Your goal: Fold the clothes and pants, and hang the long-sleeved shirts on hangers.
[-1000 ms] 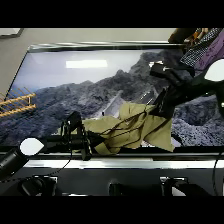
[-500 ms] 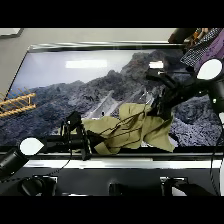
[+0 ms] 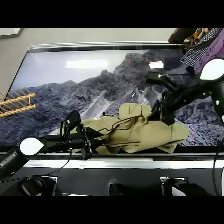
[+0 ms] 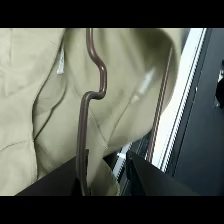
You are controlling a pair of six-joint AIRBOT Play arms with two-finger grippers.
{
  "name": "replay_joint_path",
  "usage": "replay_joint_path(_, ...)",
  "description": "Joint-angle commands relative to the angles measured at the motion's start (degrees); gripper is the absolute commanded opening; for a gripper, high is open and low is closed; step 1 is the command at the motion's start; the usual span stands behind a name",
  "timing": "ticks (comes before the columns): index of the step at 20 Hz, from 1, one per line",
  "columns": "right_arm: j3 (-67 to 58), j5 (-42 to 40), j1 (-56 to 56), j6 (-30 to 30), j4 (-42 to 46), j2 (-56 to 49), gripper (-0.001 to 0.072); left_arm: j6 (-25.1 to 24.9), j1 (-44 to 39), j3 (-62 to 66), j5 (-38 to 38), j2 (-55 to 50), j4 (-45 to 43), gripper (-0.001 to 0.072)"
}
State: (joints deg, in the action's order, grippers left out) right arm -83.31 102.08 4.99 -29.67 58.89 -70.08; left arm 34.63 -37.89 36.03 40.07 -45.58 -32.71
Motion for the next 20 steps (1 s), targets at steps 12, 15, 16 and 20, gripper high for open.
replay_joint_path(12, 0.0, -1.2, 0.0, -1.7, 6.6, 10.7, 0.0024, 25.9, 21.1, 0.0, 0.4, 1.4, -0.3, 0.0624)
replay_joint_path(15, 0.0, -1.5, 0.0, -2.8, 6.6, 11.1, 0.0024, 36.5, 29.1, 0.0, 6.8, 1.7, -0.3, 0.0642)
replay_joint_path(16, 0.0, -1.6, 0.0, -3.2, 6.7, 11.1, 0.0024, 36.3, 29.8, 0.0, 10.3, 1.7, -1.0, 0.0642)
replay_joint_path(20, 0.0, -1.7, 0.0, -5.1, 6.7, 11.1, 0.0025, 40.6, 22.0, 0.0, 13.3, 1.7, -12.5, 0.0642)
